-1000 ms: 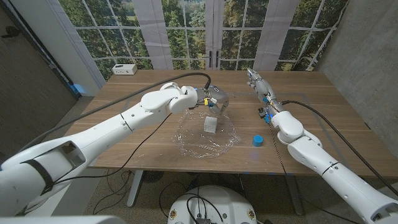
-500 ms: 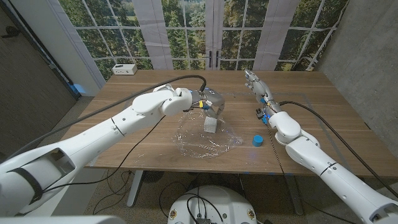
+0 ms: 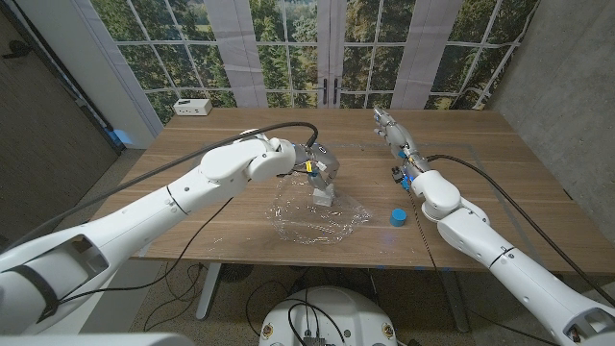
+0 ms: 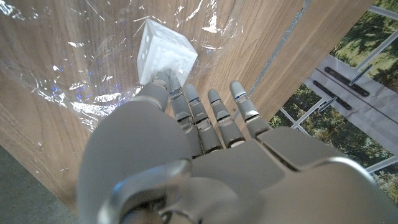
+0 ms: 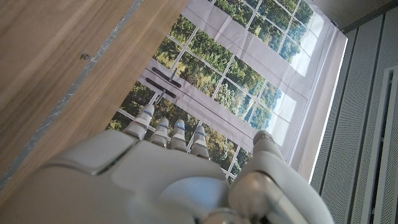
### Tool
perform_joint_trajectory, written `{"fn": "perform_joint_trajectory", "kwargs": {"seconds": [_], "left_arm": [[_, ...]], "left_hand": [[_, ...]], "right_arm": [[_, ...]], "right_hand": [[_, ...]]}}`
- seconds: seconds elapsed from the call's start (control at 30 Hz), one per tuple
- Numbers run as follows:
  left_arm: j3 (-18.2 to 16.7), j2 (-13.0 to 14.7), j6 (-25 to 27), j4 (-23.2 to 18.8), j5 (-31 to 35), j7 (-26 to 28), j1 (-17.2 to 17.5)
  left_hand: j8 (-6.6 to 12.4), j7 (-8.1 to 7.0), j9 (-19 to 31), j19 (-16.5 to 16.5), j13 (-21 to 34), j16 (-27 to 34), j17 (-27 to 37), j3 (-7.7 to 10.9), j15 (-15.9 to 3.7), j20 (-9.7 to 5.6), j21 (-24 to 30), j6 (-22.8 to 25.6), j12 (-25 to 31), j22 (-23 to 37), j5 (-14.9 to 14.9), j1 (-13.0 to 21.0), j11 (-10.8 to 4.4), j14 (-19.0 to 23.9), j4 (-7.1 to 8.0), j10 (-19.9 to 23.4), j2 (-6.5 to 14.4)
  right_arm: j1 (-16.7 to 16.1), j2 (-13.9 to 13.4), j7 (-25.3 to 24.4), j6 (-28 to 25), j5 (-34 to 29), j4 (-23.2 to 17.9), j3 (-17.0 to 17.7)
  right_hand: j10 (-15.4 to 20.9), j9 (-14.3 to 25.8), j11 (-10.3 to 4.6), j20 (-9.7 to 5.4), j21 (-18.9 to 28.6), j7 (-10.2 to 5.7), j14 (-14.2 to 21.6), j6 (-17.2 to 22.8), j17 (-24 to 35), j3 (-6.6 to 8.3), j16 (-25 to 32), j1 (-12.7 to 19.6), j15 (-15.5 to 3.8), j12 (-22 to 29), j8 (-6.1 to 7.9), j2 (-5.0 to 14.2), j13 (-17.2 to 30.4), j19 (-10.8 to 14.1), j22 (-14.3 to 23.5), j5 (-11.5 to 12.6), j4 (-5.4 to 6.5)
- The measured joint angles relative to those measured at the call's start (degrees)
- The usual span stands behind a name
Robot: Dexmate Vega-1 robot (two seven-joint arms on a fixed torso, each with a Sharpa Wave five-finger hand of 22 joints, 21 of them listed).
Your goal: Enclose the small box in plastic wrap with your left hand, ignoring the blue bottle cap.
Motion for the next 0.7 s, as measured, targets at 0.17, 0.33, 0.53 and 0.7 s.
{"fn": "perform_joint_trajectory", "kwargs": {"seconds": [0.17,0.33,0.53,0.7], "left_arm": [[1.0,-1.5,2.1,-0.4,4.5,-4.8,0.0],[1.4,-3.3,4.2,0.7,6.6,-10.8,-0.7],[1.0,-3.7,5.6,0.9,6.1,-13.6,-0.3],[0.0,-2.6,6.6,-0.7,6.0,-12.7,1.5]], "left_hand": [[-6.93,-0.16,-2.6,0.9,0.3,-0.2,0.4,-4.20,-0.16,-0.26,0.0,-12.5,-1.7,0.0,0.0,-8.2,3.24,0.1,3.52,-2.9,-2.3],[-12.44,0.78,-3.2,-4.1,-0.1,-1.9,0.7,-7.84,0.64,2.15,-2.6,-18.5,-3.7,0.0,0.1,-17.4,6.20,-4.4,8.27,-7.4,-1.9],[-15.09,1.28,-3.2,-8.0,-0.6,-2.5,0.5,-10.61,2.08,3.39,-4.7,-21.6,-4.5,0.0,0.3,-23.1,7.74,-6.8,11.08,-9.9,-2.9],[-15.90,1.26,-6.7,-8.3,-0.7,-2.5,0.5,-10.66,1.87,3.50,-4.9,-22.2,-4.7,0.0,0.3,-23.6,7.75,-7.2,11.13,-10.1,-3.0]], "right_arm": [[0.2,0.0,0.1,-0.1,0.2,0.2,0.0],[0.2,0.0,0.0,-0.2,0.4,0.3,0.0],[0.1,0.0,-0.4,-0.4,0.5,0.2,0.2],[0.1,0.1,-0.4,-0.4,0.6,0.4,0.2]], "right_hand": [[-0.1,0.0,-0.10,-0.22,0.0,0.00,0.0,0.0,0.0,-0.16,0.0,-0.2,0.00,0.0,0.00,0.23,0.0,0.0,0.0,0.0,0.16],[-0.1,0.0,-0.10,-0.24,0.0,0.00,0.0,0.0,0.0,-0.16,0.0,-0.4,0.00,0.0,0.00,0.40,0.0,0.0,0.0,0.0,0.16],[-0.1,0.0,-0.10,-0.52,0.0,0.00,0.0,0.0,0.0,0.07,0.0,-0.5,0.00,0.0,0.00,0.45,0.0,0.3,0.1,0.0,0.39],[-0.1,0.0,-0.10,-0.52,0.0,0.00,0.0,0.0,0.0,0.07,0.0,-0.6,0.00,0.0,0.00,0.56,0.0,0.3,0.1,0.0,0.39]]}}
